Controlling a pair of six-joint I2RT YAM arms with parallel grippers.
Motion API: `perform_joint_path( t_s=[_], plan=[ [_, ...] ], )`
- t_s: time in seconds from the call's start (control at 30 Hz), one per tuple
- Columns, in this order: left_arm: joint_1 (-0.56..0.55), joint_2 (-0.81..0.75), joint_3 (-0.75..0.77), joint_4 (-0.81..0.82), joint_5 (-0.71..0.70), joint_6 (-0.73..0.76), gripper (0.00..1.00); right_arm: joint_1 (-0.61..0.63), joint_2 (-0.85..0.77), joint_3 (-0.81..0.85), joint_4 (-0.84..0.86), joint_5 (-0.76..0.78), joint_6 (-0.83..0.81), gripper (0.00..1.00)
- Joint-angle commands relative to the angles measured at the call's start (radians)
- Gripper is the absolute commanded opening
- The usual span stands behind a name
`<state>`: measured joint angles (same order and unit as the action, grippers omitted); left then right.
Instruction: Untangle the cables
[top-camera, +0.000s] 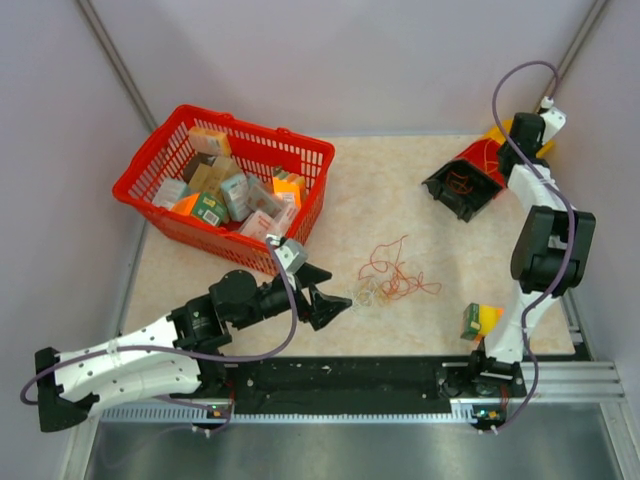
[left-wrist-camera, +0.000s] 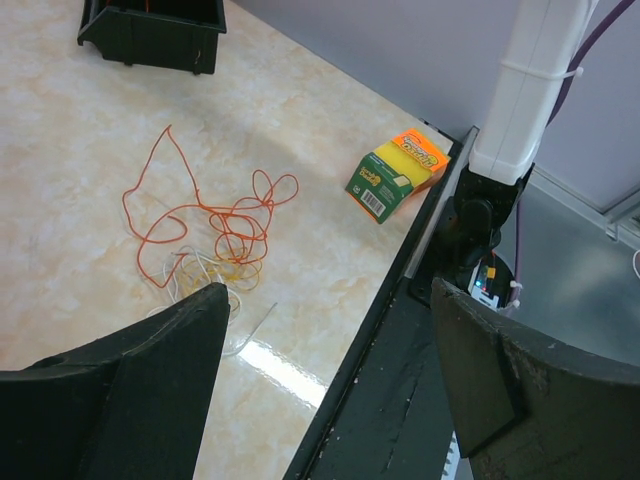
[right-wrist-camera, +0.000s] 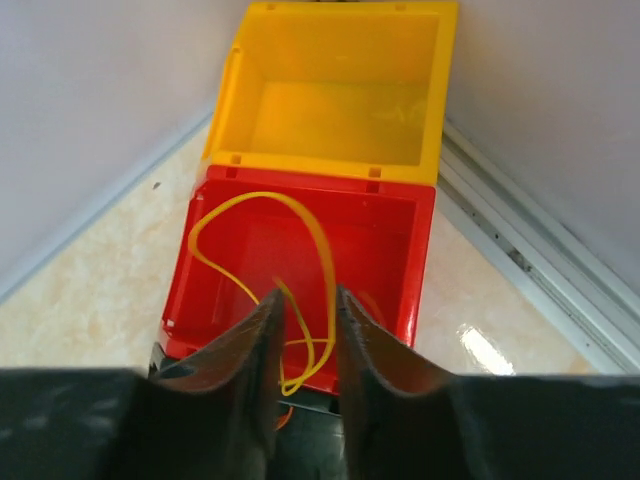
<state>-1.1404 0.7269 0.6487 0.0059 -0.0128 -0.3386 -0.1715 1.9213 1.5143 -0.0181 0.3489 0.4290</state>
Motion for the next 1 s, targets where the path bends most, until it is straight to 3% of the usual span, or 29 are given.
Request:
perform_joint_path(
  t_s=[0.0, 0.07, 0.23, 0.33, 0.5, 0.7, 0.77, 0.87, 0.97],
  plan=[
    [0.004, 0.000, 0.006, 0.040, -0.003, -0.014, 0.86, 0.003, -0.005, 0.130, -0.143, 0.001, -0.033, 0.36],
    [0.004, 0.011, 0.015, 0.043, 0.007, -0.022, 0.86, 0.007, -0.030, 0.135, -0.183, 0.008, -0.027, 0.64],
    [0.004, 0.035, 0.034, 0.048, 0.040, -0.053, 0.86, 0.021, -0.139, 0.112, -0.273, 0.003, 0.004, 0.81],
    [0.004, 0.049, 0.048, 0.040, 0.053, -0.071, 0.86, 0.036, -0.215, 0.089, -0.370, -0.071, 0.049, 0.81],
    [0.004, 0.094, 0.065, 0.017, 0.033, -0.103, 0.86, 0.165, -0.480, -0.271, -0.321, -0.208, 0.137, 0.78],
    [0.004, 0.187, 0.069, 0.009, 0.077, -0.143, 0.83, 0.556, -0.706, -0.613, -0.333, -0.168, 0.151, 0.72],
    [0.004, 0.229, 0.078, 0.002, 0.085, -0.139, 0.82, 0.618, -0.783, -0.721, -0.333, -0.182, 0.174, 0.72],
    [0.004, 0.301, 0.104, -0.001, 0.077, -0.135, 0.82, 0.629, -0.928, -0.886, -0.324, -0.244, 0.231, 0.72],
    [0.004, 0.400, 0.143, -0.041, 0.067, -0.128, 0.82, 0.629, -1.042, -0.974, -0.368, -0.213, 0.232, 0.72]
  ],
)
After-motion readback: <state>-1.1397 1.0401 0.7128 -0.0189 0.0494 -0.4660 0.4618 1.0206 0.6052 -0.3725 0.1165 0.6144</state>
